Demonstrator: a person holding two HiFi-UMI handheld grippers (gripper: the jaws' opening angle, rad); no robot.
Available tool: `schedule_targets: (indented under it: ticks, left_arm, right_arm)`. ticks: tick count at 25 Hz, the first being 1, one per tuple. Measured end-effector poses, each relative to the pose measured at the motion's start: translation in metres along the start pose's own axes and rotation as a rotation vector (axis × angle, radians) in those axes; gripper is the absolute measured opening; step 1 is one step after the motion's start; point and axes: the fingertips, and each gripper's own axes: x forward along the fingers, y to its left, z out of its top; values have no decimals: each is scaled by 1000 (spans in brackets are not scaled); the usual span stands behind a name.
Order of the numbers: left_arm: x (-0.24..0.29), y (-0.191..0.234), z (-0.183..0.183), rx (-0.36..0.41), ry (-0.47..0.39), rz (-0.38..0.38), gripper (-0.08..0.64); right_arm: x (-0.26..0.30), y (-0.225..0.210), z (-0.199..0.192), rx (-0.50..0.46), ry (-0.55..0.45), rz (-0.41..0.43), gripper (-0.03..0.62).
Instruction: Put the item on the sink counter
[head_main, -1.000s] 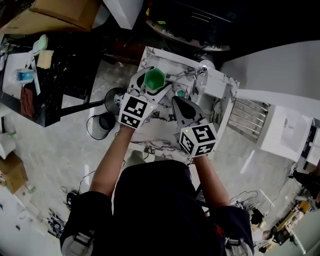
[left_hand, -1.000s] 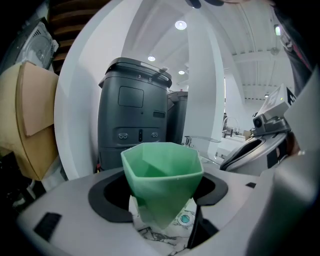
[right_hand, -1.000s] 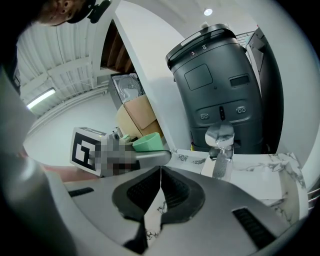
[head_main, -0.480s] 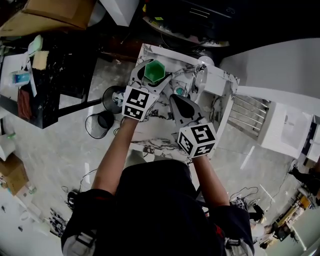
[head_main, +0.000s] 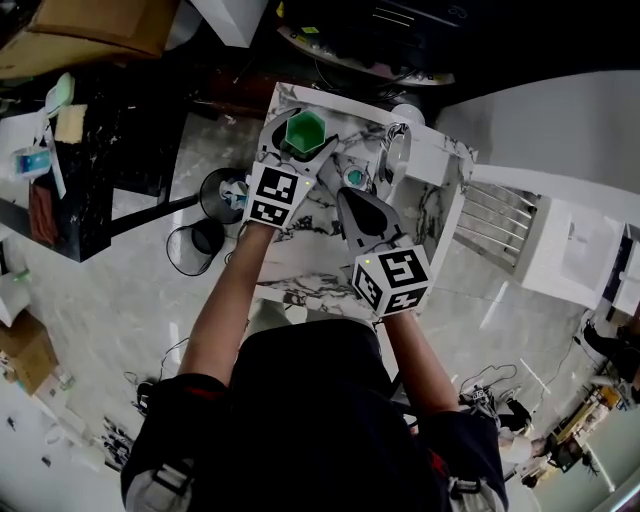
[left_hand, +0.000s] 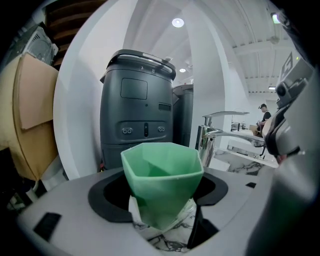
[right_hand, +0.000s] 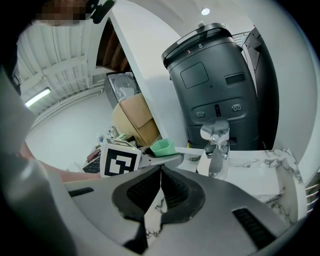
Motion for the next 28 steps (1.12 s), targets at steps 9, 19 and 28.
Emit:
schedule_targets:
  ticks: [9, 19, 28]
  left_arm:
    - [6, -7, 4, -14, -7, -16, 334]
    - [19, -15, 4, -12, -11, -41, 334]
    - [32, -21, -6, -18, 21, -68, 334]
  right_arm:
    - [-2, -1, -6, 2, 14, -1, 35]
    - [-2, 1, -9, 7, 21, 10, 35]
    - [-1, 2, -10, 8, 22, 25, 35]
